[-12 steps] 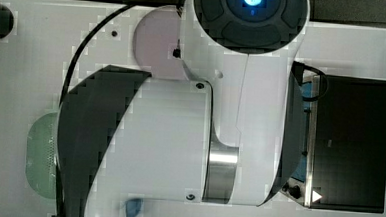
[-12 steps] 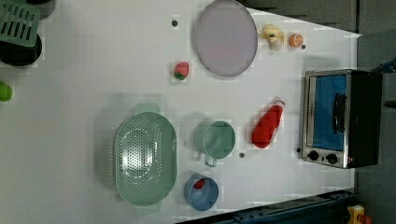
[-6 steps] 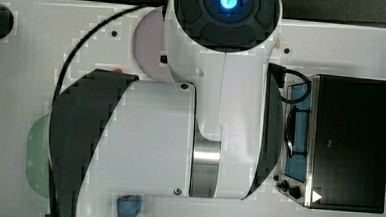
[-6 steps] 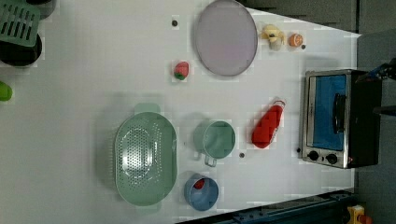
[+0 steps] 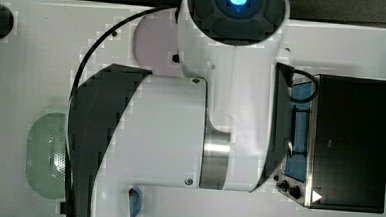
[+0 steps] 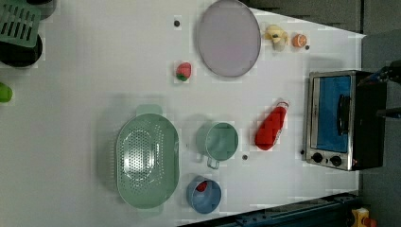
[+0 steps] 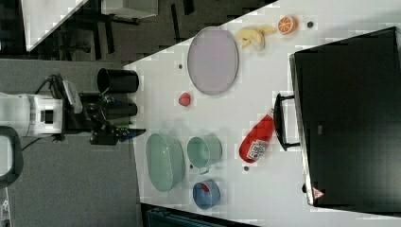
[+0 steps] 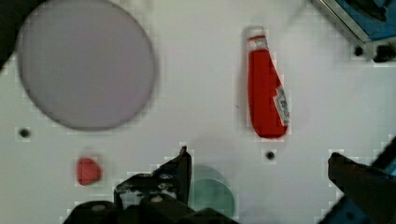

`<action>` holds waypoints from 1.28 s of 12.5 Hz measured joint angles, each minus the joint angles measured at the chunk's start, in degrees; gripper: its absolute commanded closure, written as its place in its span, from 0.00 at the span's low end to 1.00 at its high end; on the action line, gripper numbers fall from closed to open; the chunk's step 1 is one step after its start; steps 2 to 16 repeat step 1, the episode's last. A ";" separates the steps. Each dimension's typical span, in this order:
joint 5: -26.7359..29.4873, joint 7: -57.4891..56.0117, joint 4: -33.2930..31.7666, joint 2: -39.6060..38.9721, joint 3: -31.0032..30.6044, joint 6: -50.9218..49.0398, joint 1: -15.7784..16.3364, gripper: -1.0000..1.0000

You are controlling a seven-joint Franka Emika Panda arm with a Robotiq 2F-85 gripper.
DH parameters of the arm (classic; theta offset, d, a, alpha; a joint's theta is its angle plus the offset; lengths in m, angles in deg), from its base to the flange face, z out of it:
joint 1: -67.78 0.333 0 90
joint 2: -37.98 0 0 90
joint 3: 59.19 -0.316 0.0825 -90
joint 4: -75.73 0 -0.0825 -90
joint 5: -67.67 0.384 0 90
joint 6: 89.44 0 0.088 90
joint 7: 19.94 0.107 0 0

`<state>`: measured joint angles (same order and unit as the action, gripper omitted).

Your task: Pick Ketchup from oven and place it on table.

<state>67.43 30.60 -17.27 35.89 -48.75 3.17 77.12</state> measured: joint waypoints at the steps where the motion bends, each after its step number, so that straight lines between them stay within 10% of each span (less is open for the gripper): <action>1: 0.19 0.00 0.22 0.03 0.08 -0.35 0.02 0.00; 16: 0.19 0.00 0.22 0.03 0.08 -0.35 0.02 0.00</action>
